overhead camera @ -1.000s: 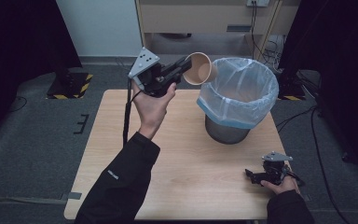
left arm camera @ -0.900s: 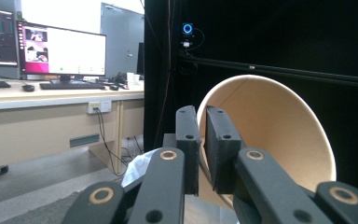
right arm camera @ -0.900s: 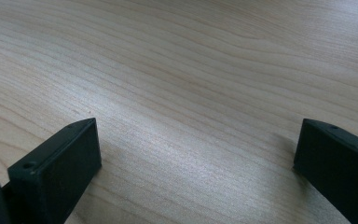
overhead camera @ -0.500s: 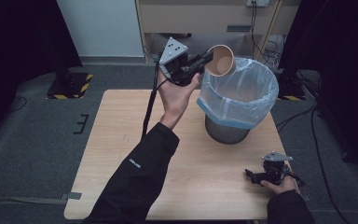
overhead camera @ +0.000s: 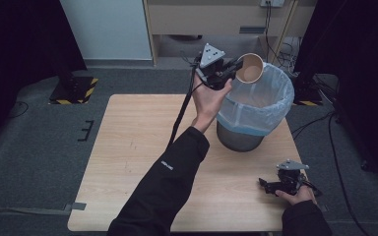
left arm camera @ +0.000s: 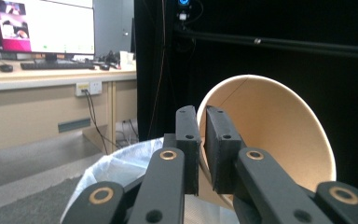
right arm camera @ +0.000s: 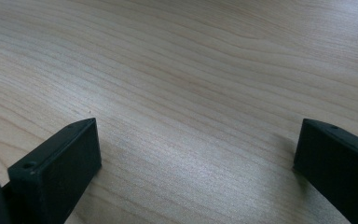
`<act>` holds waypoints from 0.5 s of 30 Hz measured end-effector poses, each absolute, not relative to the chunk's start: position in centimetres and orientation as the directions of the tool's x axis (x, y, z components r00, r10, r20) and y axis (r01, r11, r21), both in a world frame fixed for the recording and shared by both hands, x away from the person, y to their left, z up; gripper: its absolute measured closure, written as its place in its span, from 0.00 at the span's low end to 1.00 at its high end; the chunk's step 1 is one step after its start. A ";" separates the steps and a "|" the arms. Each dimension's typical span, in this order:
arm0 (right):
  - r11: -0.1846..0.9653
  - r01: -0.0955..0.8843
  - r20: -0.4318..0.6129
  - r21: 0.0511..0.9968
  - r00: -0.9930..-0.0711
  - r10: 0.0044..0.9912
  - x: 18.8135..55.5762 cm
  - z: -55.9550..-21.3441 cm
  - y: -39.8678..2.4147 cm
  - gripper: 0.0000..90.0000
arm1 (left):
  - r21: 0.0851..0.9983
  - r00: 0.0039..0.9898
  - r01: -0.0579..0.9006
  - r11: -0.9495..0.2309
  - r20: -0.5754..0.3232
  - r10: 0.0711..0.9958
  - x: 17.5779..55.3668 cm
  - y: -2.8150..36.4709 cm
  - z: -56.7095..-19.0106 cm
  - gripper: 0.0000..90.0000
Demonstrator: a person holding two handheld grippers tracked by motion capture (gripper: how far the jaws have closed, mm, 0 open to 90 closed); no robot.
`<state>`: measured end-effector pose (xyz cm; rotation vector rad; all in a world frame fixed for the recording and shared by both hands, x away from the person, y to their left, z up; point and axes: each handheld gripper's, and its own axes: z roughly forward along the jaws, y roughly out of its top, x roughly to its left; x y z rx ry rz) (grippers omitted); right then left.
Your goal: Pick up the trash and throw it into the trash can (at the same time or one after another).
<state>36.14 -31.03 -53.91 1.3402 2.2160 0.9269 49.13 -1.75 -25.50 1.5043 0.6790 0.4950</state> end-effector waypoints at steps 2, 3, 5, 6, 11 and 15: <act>0.325 0.627 0.009 0.708 -0.468 0.884 36.1 -53.9 -31.0 0.01 | 0.992 0.721 0.123 0.014 -0.100 0.685 49.6 -2.2 -26.0 0.93; 0.327 0.627 0.008 0.707 -0.469 0.883 36.1 -53.9 -31.0 0.01 | 0.992 0.718 0.129 0.007 -0.098 0.689 49.9 -2.5 -26.3 0.93; 0.327 0.627 0.008 0.707 -0.469 0.883 36.1 -53.9 -31.0 0.01 | 0.989 0.719 0.149 0.002 -0.109 0.686 50.3 -2.9 -26.8 0.93; 0.327 0.626 0.008 0.707 -0.470 0.883 36.1 -53.9 -31.0 0.01 | 0.988 0.721 0.155 -0.008 -0.108 0.684 50.5 -3.1 -27.1 0.93; 0.327 0.627 0.008 0.708 -0.469 0.883 36.1 -53.9 -31.0 0.01 | 0.987 0.733 0.159 -0.022 -0.103 0.673 51.3 -3.6 -28.0 0.79; 0.327 0.627 0.008 0.707 -0.469 0.883 36.1 -53.9 -31.0 0.01 | 0.991 0.744 0.129 -0.048 -0.065 0.665 50.6 -2.9 -27.7 0.66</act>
